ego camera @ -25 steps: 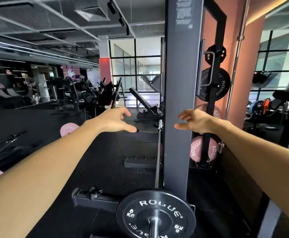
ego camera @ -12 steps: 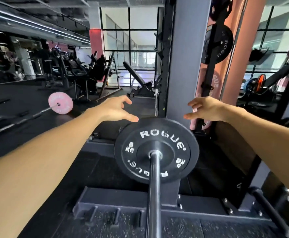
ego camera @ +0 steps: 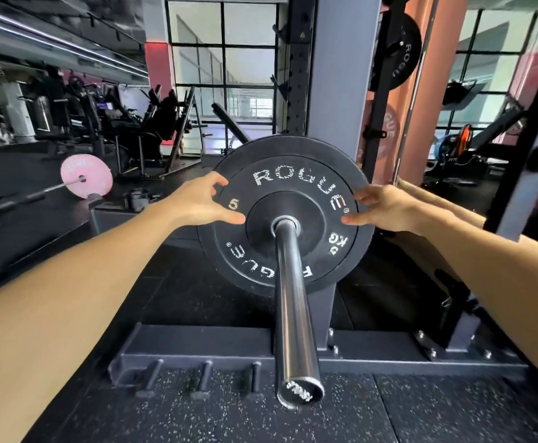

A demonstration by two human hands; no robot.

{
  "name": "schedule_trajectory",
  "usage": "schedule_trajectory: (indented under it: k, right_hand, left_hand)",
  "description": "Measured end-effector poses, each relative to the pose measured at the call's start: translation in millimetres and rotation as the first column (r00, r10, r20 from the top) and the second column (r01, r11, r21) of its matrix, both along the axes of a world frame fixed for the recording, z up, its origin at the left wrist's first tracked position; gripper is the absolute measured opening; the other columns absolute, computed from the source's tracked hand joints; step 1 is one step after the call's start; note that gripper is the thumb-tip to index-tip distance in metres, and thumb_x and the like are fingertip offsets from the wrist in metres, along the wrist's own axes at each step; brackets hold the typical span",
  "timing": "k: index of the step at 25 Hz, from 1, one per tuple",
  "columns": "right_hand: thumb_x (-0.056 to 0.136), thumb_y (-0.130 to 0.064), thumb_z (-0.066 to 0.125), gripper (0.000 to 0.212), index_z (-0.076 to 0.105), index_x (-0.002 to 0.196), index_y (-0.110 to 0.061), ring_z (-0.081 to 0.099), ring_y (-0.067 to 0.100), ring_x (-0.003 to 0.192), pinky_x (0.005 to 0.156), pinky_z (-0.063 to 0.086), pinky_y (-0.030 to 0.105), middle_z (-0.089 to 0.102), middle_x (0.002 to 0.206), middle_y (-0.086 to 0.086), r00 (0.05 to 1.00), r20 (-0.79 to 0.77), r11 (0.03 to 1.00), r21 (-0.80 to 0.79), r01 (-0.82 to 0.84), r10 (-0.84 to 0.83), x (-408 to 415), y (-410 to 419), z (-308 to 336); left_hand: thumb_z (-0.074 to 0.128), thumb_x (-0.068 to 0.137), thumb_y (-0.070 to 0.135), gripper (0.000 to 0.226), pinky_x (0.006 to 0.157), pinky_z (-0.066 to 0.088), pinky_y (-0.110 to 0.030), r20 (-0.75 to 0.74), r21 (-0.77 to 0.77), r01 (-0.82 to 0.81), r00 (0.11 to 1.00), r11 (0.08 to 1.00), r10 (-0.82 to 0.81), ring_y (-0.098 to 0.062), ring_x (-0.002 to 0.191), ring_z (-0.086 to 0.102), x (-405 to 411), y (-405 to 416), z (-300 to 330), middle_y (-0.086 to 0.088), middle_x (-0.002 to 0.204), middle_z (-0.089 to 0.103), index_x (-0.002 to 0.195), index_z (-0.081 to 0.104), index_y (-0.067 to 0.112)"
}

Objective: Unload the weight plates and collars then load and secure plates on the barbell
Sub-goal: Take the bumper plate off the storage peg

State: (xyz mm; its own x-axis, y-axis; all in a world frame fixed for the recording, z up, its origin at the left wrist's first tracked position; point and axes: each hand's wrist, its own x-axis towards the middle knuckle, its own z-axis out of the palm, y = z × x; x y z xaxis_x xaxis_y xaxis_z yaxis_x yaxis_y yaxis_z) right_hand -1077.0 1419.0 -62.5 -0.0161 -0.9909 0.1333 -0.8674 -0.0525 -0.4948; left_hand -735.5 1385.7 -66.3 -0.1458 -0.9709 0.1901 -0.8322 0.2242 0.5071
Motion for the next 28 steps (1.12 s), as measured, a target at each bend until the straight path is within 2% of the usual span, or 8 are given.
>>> schedule_trajectory:
  k: [3,6,9,11,13,15,20,28]
  right_hand:
    - [0.066,-0.046,0.085,0.094,0.04,0.141,-0.013,0.049,0.024,0.126,0.107,0.039,0.033,0.05,0.138,0.004,0.998,0.012,0.995,-0.066,0.069,-0.068,-7.5,-33.1,-7.5]
    - [0.053,-0.055,0.088,0.126,0.018,0.151,-0.018,0.033,0.028,0.139,0.115,0.031,0.042,0.032,0.149,0.01,0.987,0.018,0.98,-0.122,0.158,-0.157,-13.4,-80.3,-9.1]
    - [0.05,-0.046,0.093,0.141,-0.001,0.154,-0.027,0.02,0.027,0.146,0.12,0.022,0.043,0.017,0.157,0.01,0.97,0.172,0.97,-0.14,0.196,-0.171,-13.8,-121.8,-17.5]
    - [0.043,-0.047,0.095,0.145,0.003,0.153,-0.029,0.025,0.026,0.144,0.119,0.025,0.043,0.023,0.155,0.01,0.946,0.28,0.96,-0.18,0.216,-0.16,-16.2,-138.7,-25.0]
    - [0.031,-0.057,0.093,0.133,0.028,0.142,-0.022,0.04,0.025,0.135,0.113,0.035,0.044,0.042,0.143,0.007,0.933,0.313,0.937,-0.234,0.259,-0.18,-19.8,-152.9,-31.0]
    - [0.031,-0.055,0.094,0.108,0.044,0.12,-0.019,0.051,0.02,0.122,0.105,0.043,0.042,0.054,0.127,0.001,0.923,0.328,0.923,-0.252,0.291,-0.201,-21.3,-159.6,-33.2]
    - [0.041,-0.04,0.096,0.093,0.045,0.117,-0.025,0.052,0.009,0.107,0.093,0.042,0.026,0.057,0.114,-0.011,0.918,0.374,0.939,-0.248,0.238,-0.134,-17.6,-149.9,-23.5]
    - [0.042,-0.043,0.096,0.094,0.046,0.119,-0.023,0.052,0.011,0.109,0.094,0.044,0.028,0.057,0.116,-0.009,0.923,0.363,0.937,-0.262,0.23,-0.125,-12.6,-84.6,-25.4]
  left_hand:
    - [0.089,0.052,0.06,0.127,0.113,0.032,-0.052,-0.022,-0.025,-0.063,0.998,0.998,0.062,-0.032,0.144,0.026,2.2,-42.7,-11.2,-0.001,0.156,0.022,0.152,0.014,0.038]
    - [0.093,0.047,0.057,0.142,0.115,0.027,-0.058,-0.055,-0.046,-0.108,0.993,0.993,0.105,-0.034,0.148,0.016,-0.5,-92.7,-11.3,0.001,0.162,0.011,0.153,0.0,0.041]
    - [0.092,0.04,0.063,0.148,0.114,0.031,-0.055,-0.116,-0.064,-0.111,0.988,0.992,0.103,-0.031,0.146,0.026,-3.3,-131.1,-18.4,-0.003,0.162,0.019,0.152,-0.002,0.041]
    - [0.091,0.04,0.064,0.139,0.109,0.038,-0.052,-0.178,-0.109,-0.129,0.978,0.986,0.108,-0.032,0.138,0.039,-6.1,-143.6,-24.7,-0.006,0.153,0.036,0.149,0.007,0.041]
    - [0.092,0.04,0.062,0.122,0.098,0.046,-0.046,-0.24,-0.164,-0.141,0.966,0.976,0.099,-0.028,0.125,0.049,-7.1,-155.9,-31.7,-0.005,0.136,0.05,0.138,0.026,0.032]
    - [0.092,0.043,0.06,0.104,0.087,0.046,-0.039,-0.277,-0.18,-0.137,0.957,0.974,0.084,-0.023,0.112,0.052,-5.7,-161.3,-35.5,-0.001,0.123,0.056,0.125,0.037,0.029]
    - [0.095,0.051,0.048,0.088,0.084,0.041,-0.031,-0.33,-0.194,-0.112,0.943,0.975,0.043,-0.015,0.103,0.05,-3.8,-152.5,-33.5,0.006,0.111,0.058,0.117,0.04,0.028]
    - [0.095,0.051,0.048,0.085,0.084,0.041,-0.033,-0.325,-0.199,-0.11,0.945,0.974,0.04,-0.016,0.106,0.048,1.3,-84.9,-30.6,0.007,0.109,0.057,0.112,0.041,0.026]
